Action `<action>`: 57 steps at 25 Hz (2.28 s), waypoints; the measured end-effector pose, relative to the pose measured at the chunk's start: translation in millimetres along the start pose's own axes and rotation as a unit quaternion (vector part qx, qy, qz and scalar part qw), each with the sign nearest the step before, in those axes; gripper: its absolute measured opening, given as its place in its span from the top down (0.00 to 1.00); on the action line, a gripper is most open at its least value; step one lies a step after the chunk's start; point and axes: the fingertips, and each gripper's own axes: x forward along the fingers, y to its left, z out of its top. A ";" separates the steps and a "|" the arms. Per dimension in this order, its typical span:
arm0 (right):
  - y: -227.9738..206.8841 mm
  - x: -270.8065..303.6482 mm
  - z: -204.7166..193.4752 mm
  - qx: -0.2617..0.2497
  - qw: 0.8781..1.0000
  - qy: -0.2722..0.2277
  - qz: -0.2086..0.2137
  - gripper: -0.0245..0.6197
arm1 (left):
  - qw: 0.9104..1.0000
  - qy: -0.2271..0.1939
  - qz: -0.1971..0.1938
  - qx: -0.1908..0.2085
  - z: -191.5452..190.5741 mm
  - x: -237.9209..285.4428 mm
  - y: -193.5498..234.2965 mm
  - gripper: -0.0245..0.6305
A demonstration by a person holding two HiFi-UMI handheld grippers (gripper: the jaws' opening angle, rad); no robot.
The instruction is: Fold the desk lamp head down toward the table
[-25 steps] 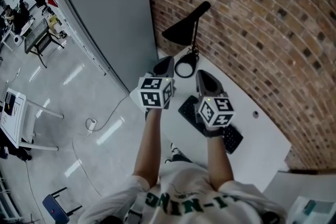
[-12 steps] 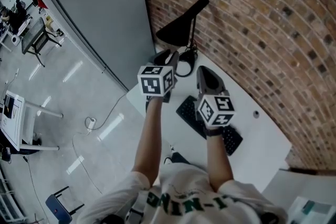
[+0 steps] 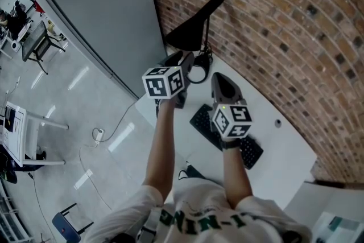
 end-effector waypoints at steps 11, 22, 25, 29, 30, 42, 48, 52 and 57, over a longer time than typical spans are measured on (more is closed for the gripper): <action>-5.6 6.5 -8.5 0.016 1.000 0.006 -0.007 0.95 | 0.999 -0.016 0.001 -0.036 4.5 12.1 5.1 0.82; -2.0 7.2 -2.4 -0.016 1.000 0.003 -0.006 0.95 | 0.999 -0.020 0.000 -0.037 -6.8 18.8 12.2 0.89; -4.4 7.3 -1.0 -0.016 1.000 0.002 -0.009 0.95 | 0.999 -0.021 0.002 -0.039 -7.5 20.7 12.5 0.89; -5.9 6.2 -5.7 -0.011 1.000 0.004 -0.013 0.95 | 0.999 -0.015 0.008 -0.040 -14.9 20.5 15.0 0.89; -6.5 6.2 -6.7 -0.010 1.000 0.005 -0.014 0.95 | 0.999 -0.014 0.008 -0.042 -16.5 21.1 15.4 0.89; -17.8 14.6 -20.4 -0.002 1.000 0.016 -0.019 0.95 | 0.997 0.000 0.014 -0.072 -42.9 37.6 27.7 0.89; -23.3 17.7 -25.2 0.003 0.999 0.023 -0.026 0.95 | 0.996 -0.006 0.002 -0.088 -56.3 50.1 29.3 0.89; -26.5 20.9 -31.1 0.008 0.999 0.027 -0.029 0.95 | 0.995 -0.001 -0.001 -0.099 -65.1 56.0 33.7 0.89; -33.2 25.2 -37.7 0.014 0.999 0.035 -0.035 0.95 | 0.993 0.003 -0.008 -0.114 -75.4 66.5 37.0 0.89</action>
